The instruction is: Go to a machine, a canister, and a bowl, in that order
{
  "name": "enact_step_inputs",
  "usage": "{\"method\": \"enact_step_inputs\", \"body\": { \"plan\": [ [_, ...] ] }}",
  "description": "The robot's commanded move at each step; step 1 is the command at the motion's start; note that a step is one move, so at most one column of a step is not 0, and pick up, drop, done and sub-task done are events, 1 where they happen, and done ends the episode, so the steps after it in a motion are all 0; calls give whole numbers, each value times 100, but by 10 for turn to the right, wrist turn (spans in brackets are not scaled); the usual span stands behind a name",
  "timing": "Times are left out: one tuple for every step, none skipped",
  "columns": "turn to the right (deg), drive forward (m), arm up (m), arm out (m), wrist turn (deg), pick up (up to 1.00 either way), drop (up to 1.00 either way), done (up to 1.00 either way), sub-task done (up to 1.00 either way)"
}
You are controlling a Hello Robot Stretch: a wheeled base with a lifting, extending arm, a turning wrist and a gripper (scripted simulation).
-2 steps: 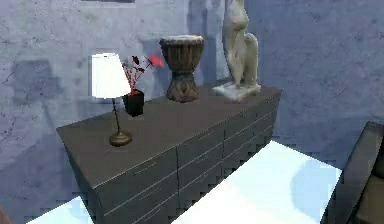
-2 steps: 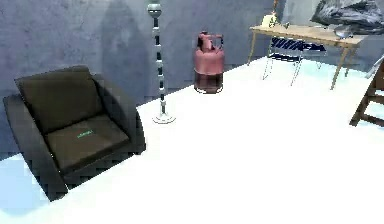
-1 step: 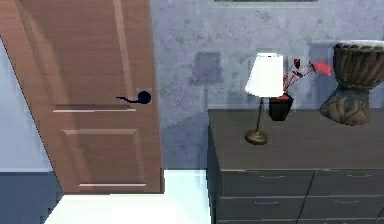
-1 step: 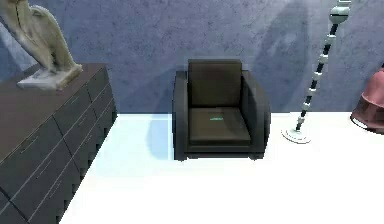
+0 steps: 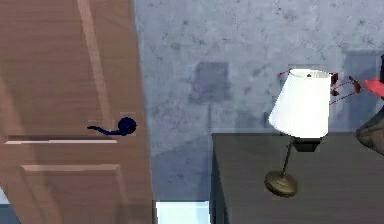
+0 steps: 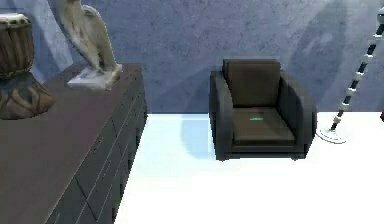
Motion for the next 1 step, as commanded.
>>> {"method": "enact_step_inputs", "body": {
  "plan": [
    [-450,0,0,0,0,0,0,0,0]
  ]
}}
